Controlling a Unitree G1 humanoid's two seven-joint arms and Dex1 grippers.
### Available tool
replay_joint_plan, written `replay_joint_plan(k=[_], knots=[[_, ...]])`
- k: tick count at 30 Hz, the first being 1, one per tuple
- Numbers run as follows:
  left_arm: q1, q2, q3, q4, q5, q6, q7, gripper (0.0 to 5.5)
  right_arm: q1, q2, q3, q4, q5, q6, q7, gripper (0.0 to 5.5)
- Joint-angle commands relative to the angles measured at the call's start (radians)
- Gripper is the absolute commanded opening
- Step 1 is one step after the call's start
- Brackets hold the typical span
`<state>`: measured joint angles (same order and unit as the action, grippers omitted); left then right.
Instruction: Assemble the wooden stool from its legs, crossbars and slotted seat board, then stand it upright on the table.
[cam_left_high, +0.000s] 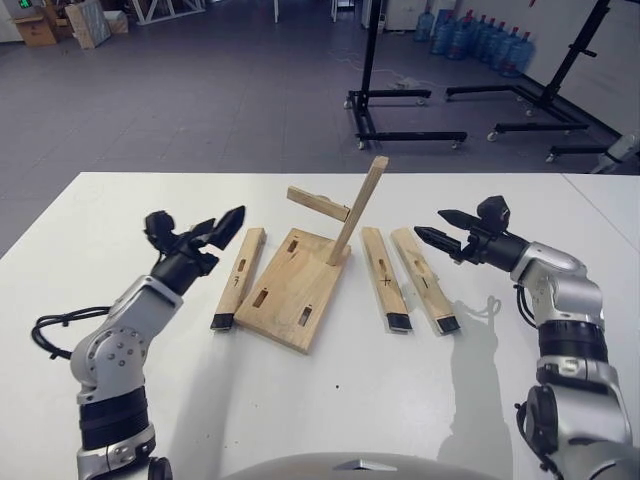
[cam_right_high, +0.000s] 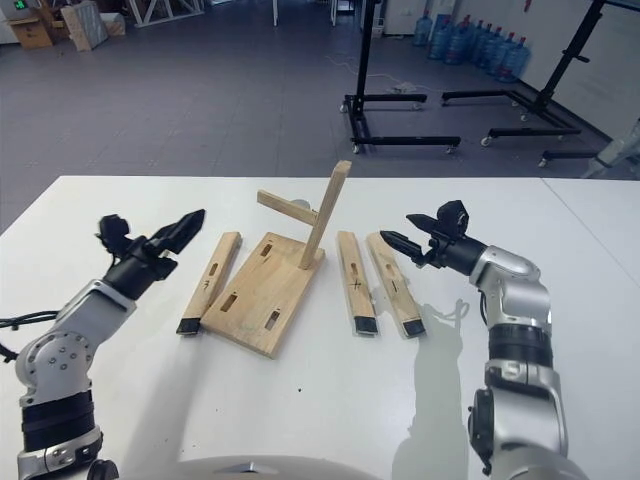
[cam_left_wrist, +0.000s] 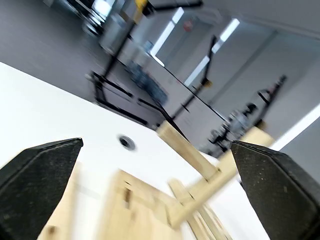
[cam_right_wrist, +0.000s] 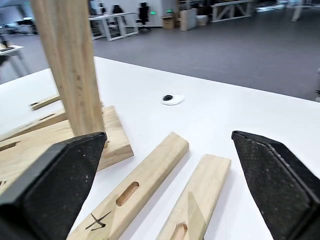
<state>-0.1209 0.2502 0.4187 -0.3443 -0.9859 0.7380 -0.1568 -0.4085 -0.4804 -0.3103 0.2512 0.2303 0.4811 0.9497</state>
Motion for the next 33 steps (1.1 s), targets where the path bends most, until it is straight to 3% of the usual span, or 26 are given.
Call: replay_joint_plan(k=[1,3,9,22,33], knots=[[0.235,-0.103,0.226,-0.214,0.003,-0.093,0.277,5.4,0.261,0.072,0.091,-0.652,-0.156,0.551,-0.37,4.61],[0.27,-0.113,0.227,-0.213,0.017,-0.105,0.291,5.4,0.27,0.086,0.091,-0.702,-0.168,0.686,-0.419,4.61],[0.316,-0.138,0.183,-0.234,0.004,-0.122,0.338,5.4,0.335,0.104,0.125,-0.728,-0.181,0.802,-0.522,4.61],[0.262,-0.102,0.122,-0.185,-0.009,-0.131,0.348,5.4,0.381,0.138,0.189,-0.601,-0.175,0.65,-0.636,4.61],[0.215,-0.093,0.096,-0.157,-0.011,-0.133,0.373,5.4,0.396,0.119,0.21,-0.563,-0.16,0.603,-0.638,2.63]])
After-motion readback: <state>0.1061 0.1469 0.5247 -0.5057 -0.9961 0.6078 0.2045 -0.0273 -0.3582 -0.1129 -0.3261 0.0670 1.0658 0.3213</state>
